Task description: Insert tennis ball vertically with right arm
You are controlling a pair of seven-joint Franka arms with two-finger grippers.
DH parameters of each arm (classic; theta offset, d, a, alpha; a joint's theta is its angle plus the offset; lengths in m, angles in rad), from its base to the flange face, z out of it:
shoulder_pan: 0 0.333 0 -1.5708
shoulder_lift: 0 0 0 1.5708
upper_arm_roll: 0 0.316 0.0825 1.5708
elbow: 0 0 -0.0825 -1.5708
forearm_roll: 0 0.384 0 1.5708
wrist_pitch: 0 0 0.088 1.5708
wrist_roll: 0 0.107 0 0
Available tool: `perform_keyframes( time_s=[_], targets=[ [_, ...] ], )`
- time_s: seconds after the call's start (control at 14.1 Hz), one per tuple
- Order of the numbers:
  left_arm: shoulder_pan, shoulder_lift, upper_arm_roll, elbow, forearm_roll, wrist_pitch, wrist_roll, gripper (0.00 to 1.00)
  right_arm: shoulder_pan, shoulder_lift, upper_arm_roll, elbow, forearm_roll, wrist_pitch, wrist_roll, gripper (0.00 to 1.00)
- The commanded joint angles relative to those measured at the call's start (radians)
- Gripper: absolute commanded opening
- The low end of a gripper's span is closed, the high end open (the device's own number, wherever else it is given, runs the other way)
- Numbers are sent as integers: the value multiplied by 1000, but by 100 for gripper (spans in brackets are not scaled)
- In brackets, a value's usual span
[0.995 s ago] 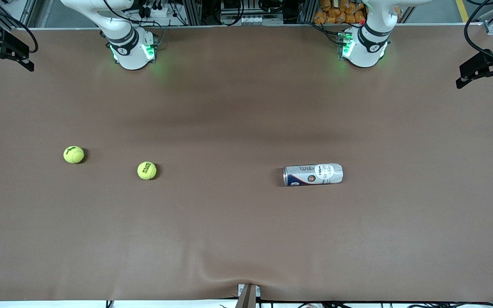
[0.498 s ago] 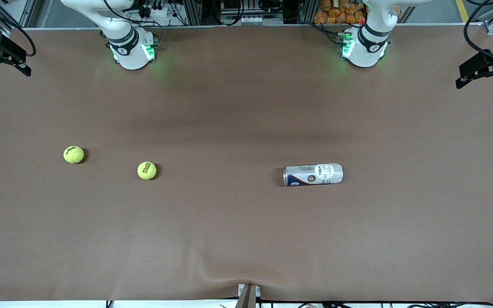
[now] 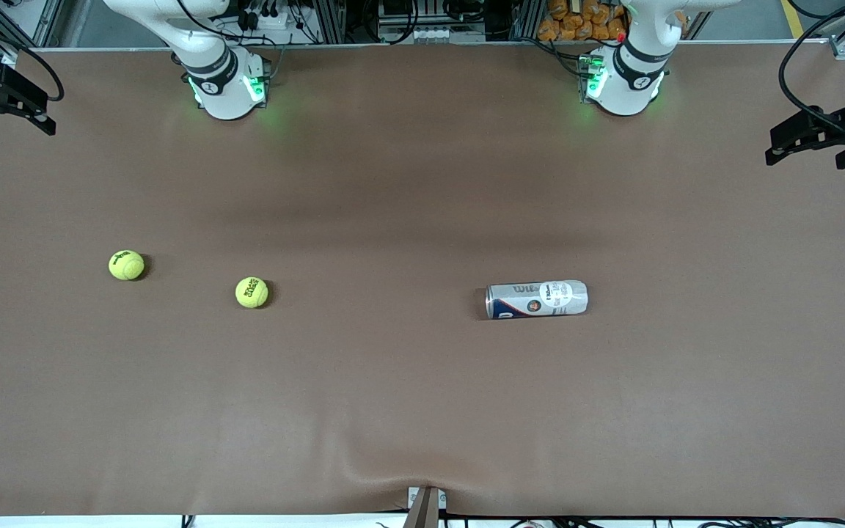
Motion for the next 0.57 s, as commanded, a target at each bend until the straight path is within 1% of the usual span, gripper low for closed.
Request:
perform_keyframes(
  time_s=[0.0,0.21,0.28,0.36,0.5],
  targets=[
    [-44,23,-28,2,7,6,-8,100,-6,-34,2,-36,9,7,13,100],
    [-75,45,-59,5,17,9,-3,100,-6,-38,2,-36,9,4,13,100],
    [-94,118,-76,8,20,8,0,100,-6,-44,2,-36,9,1,13,100],
    [-100,144,-82,20,15,8,15,100,-6,-52,2,-37,7,-3,13,100],
    [-124,172,-125,22,13,8,69,100,-6,-57,2,-37,7,-22,13,100]
  ],
)
